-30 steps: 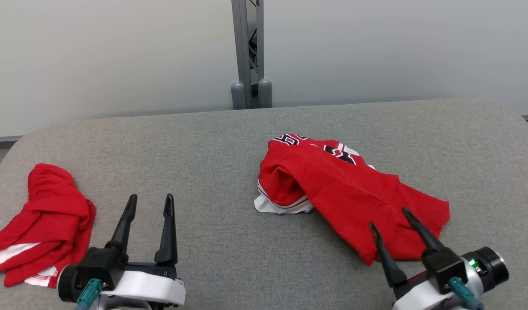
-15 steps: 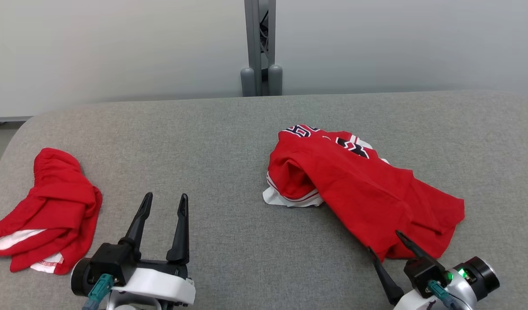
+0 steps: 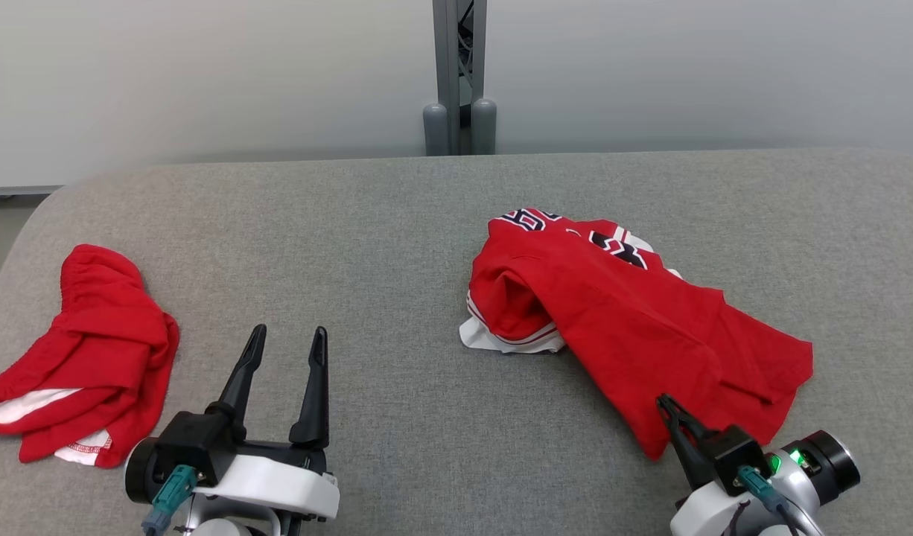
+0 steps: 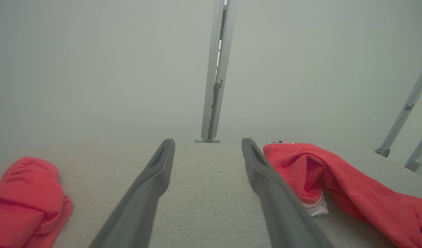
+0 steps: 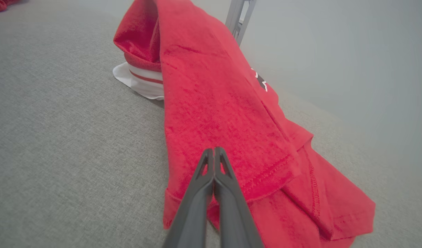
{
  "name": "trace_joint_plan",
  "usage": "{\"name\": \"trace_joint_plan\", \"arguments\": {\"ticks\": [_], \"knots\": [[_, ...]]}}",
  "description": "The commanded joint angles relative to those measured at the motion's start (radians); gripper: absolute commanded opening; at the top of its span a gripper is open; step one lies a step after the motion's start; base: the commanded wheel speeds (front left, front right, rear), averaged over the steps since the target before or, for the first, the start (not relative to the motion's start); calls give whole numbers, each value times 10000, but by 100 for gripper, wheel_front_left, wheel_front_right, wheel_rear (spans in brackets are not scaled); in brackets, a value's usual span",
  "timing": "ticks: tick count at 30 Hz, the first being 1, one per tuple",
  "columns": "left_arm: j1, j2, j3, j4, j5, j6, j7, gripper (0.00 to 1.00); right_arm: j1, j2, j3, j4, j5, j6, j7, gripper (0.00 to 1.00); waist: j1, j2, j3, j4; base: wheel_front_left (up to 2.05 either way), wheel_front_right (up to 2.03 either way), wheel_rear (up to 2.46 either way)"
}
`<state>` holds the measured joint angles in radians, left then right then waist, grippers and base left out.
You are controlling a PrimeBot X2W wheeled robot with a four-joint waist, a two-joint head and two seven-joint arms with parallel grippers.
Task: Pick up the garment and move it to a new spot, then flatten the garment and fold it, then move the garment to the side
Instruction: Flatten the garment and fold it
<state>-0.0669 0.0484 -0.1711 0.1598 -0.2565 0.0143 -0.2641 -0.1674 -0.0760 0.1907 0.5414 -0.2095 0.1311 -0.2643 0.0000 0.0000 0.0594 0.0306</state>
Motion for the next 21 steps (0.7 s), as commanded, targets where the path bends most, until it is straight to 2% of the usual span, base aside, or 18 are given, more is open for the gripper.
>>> {"name": "trace_joint_plan", "arguments": {"ticks": [1, 17, 18, 19, 21], "knots": [[-138, 38, 25, 19, -66, -38, -2, 100, -52, -61, -17, -115, 72, -7, -7, 0, 0, 0, -39, -36, 0, 0, 0], [55, 37, -74, -51, -184, 21, -2, 100, 337, -125, 279, -971, 618, -7, -5, 0, 0, 0, -334, -174, 0, 0, 0], [67, 39, -59, -53, -166, 10, -2, 100, 359, -115, 309, -1029, 665, -7, -5, 25, 0, 0, -336, -169, 0, 0, 0], [77, 39, -44, -50, -168, 4, -2, 100, 386, -135, 348, -1036, 681, -7, -5, 100, 0, 0, -338, -166, 0, 0, 0], [79, 37, -47, -30, -178, -12, -2, 100, 443, -218, 523, -829, 700, -7, -5, 100, 0, 0, -339, -151, 0, 0, 0]]}}
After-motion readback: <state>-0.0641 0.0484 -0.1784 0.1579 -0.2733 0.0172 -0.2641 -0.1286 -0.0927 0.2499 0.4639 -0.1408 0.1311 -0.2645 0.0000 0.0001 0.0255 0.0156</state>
